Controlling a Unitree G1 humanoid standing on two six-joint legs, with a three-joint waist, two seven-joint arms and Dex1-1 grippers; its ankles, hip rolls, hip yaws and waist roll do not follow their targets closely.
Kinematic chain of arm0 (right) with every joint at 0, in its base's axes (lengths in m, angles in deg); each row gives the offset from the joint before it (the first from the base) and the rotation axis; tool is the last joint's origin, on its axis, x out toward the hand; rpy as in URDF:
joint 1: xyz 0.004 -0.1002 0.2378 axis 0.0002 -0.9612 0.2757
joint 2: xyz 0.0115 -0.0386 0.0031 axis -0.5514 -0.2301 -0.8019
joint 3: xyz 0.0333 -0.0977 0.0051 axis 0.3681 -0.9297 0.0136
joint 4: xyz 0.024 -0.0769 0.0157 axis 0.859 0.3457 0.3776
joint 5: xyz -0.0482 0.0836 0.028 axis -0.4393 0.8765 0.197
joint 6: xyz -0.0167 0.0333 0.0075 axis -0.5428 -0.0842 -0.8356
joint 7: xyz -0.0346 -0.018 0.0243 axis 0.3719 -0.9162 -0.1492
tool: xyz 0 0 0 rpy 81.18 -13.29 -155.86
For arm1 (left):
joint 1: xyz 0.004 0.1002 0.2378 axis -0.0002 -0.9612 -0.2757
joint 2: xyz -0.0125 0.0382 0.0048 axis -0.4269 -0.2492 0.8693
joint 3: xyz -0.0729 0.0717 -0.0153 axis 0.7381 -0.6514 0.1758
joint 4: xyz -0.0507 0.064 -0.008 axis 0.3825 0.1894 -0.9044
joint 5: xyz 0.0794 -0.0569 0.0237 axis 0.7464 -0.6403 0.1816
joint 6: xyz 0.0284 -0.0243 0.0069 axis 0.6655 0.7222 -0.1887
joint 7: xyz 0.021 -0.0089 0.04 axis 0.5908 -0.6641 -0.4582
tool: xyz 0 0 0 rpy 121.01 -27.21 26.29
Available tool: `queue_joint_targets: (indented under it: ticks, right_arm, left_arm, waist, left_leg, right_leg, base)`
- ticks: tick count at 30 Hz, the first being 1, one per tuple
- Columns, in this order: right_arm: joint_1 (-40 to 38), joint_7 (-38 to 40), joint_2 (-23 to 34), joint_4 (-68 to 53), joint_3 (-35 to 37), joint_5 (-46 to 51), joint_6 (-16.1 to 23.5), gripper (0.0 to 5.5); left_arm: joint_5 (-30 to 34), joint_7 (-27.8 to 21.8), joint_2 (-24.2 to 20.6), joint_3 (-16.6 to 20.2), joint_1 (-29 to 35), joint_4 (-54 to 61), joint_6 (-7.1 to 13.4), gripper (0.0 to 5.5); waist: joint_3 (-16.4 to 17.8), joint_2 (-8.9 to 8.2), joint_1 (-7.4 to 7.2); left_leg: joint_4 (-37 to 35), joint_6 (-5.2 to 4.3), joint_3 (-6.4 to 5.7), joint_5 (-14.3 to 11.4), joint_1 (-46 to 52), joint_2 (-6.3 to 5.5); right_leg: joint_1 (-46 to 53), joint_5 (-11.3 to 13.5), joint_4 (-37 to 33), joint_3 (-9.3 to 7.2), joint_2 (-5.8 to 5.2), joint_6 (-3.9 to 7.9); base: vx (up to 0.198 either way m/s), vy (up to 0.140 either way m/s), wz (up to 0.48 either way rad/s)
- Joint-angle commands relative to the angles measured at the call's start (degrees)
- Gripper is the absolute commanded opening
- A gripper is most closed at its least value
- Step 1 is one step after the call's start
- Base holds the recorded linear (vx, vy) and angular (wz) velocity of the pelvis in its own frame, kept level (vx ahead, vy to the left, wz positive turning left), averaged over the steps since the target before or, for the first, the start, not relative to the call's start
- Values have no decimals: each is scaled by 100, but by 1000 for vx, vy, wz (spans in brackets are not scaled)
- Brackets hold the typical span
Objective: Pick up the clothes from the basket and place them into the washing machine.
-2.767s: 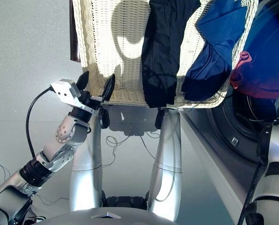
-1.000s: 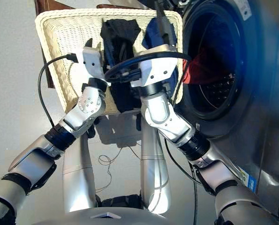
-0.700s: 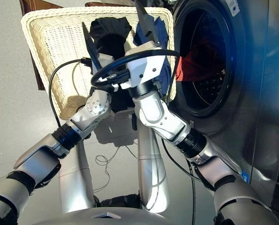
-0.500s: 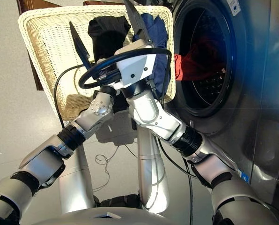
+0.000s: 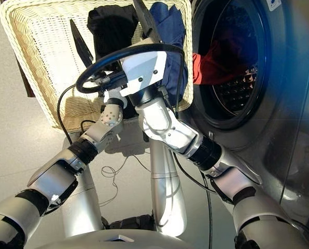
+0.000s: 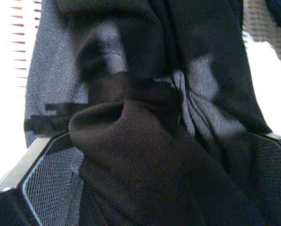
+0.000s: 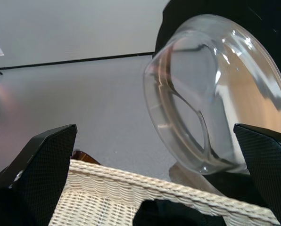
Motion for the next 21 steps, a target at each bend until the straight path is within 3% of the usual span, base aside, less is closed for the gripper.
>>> queue_joint_targets:
  ticks: [1, 11, 17, 18, 19, 20, 21]
  right_arm:
    - [207, 32, -412, -599, 5, 119, 194, 550]
    - [137, -7, -440, -611, 50, 143, 244, 550]
    - [40, -57, -371, -643, 91, 183, 242, 550]
    - [24, -65, -356, -637, 103, 200, 242, 550]
    - [14, -64, -346, -634, 113, 208, 240, 550]
    - [0, -68, -334, -629, 119, 216, 238, 550]
    - [-8, -63, -322, -627, 136, 217, 234, 550]
  left_arm:
    - [-424, -56, 520, 127, 254, -922, -77, 550]
    - [-528, -121, 454, 341, 786, -1507, -170, 550]
    - [-489, -121, 466, 253, 854, -1406, -183, 550]
    - [-481, -116, 457, 221, 865, -1367, -180, 520]
    - [-474, -112, 462, 201, 859, -1334, -179, 274]
    - [-472, -105, 469, 179, 853, -1293, -172, 220]
    - [-470, -106, 469, 158, 848, -1238, -169, 45]
  waist:
    - [-56, -294, -90]
    - [-56, -294, -189]
    - [-56, -239, -157]
    - [-56, -224, -148]
    - [-56, -211, -137]
    - [-56, -196, -125]
    - [-56, -183, -118]
  left_leg:
    - [688, -119, -48, -643, 4, -17]
    - [664, -150, -19, -608, -68, 20]
    - [670, -141, -23, -595, -120, -4]
    - [666, -137, -27, -588, -133, -10]
    - [650, -134, -25, -582, -132, -12]
    - [636, -133, -16, -574, -135, -15]
    - [632, -130, -22, -568, -147, -29]
  right_leg:
    - [-248, 48, -28, -295, -58, 157]
    - [-336, 103, -85, -284, -25, 170]
    - [-359, 150, -112, -281, -30, 172]
    - [-366, 155, -117, -275, -29, 172]
    - [-370, 162, -128, -277, -33, 172]
    - [-370, 168, -141, -280, -43, 172]
    - [-365, 172, -146, -272, -46, 175]
  base:
    - [0, 0, 0]
    - [0, 0, 0]
    - [0, 0, 0]
    - [0, 0, 0]
    - [0, 0, 0]
    - [0, 0, 0]
    - [0, 0, 0]
